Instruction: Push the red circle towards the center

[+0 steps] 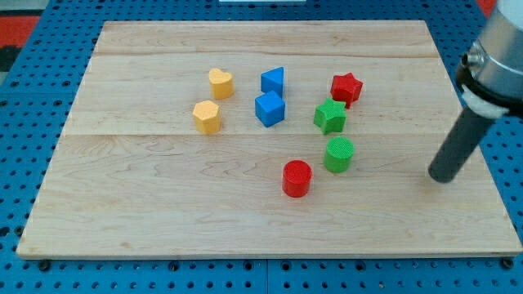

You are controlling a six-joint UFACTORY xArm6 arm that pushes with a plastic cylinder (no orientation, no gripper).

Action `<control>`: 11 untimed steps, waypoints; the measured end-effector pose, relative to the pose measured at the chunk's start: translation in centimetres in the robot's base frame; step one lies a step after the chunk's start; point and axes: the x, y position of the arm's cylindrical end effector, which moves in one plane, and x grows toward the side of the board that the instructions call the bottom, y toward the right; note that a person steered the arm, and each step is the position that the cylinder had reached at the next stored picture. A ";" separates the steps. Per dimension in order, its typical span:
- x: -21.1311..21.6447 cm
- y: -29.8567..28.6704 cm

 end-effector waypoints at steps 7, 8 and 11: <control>0.8 -18.9; 0.5 -19.9; -0.8 -21.3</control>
